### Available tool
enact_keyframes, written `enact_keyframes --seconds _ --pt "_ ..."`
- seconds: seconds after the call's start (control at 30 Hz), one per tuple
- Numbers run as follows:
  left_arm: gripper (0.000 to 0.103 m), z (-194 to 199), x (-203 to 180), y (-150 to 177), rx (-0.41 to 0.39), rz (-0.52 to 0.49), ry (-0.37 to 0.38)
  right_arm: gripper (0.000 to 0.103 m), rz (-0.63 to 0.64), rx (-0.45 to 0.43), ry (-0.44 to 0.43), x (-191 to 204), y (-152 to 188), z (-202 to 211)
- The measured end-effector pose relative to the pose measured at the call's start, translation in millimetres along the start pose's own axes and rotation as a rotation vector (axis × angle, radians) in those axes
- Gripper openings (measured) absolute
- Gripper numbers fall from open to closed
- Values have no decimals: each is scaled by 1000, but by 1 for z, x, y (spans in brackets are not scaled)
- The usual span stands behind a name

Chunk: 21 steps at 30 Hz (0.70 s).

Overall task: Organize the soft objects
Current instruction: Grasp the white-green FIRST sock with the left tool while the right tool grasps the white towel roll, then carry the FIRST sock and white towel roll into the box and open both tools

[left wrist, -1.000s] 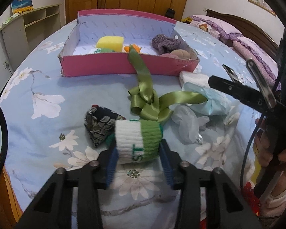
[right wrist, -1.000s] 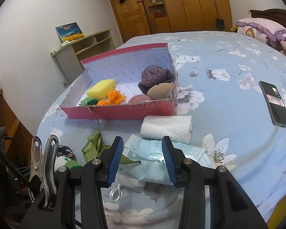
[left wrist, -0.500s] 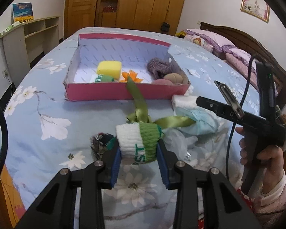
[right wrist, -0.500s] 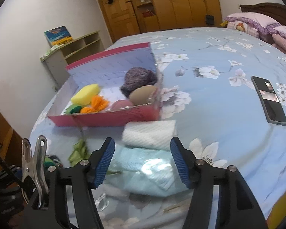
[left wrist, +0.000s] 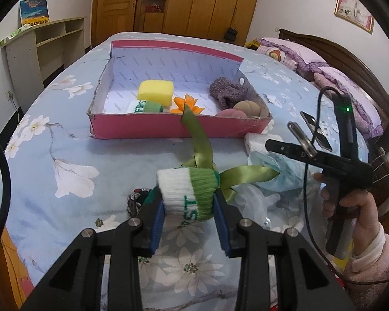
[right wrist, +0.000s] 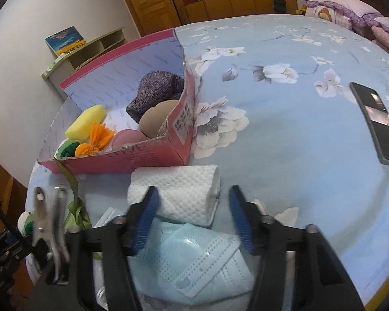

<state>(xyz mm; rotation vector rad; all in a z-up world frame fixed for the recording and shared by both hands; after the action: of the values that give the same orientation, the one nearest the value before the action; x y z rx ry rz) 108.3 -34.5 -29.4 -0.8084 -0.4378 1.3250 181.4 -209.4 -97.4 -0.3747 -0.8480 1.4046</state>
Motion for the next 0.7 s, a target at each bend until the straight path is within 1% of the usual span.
enact_keyframes --seconds 0.07,0.1,0.13,0.2,0.3,0.5,0.7 --pt "37 -1 -1 1 3 -2 -1 31 8 -3 -4 1 0 -1" --pt "37 -1 -1 1 4 -4 -1 25 15 -11 -4 2 0 0" --pt "37 -2 -2 1 5 -5 -2 23 23 -21 -6 2 0 1" --pt "37 -2 -2 1 6 -5 -3 16 34 -47 -10 4 -2 8" --pt "37 -1 -2 1 2 -6 -5 13 45 -85 -15 7 -5 19" --pt "37 5 0 0 -9 8 -5 13 81 -160 -12 17 -13 45" --pt "37 13 1 -7 -35 4 -9 13 100 -214 -37 30 -19 69"
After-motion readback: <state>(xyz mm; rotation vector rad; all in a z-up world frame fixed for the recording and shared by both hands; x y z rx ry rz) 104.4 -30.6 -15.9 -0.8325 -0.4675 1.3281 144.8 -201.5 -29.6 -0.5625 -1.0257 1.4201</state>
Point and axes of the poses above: each gripper's, at about its wrist camera, not at the fingertips, and z roughly against the way its jaws point, x to its left, y to its underside, the point moved 7 cm from there along -z, roughly the way its jaws point, and after that the axes turned 6 degrees about -x, right-handed, at the moved point
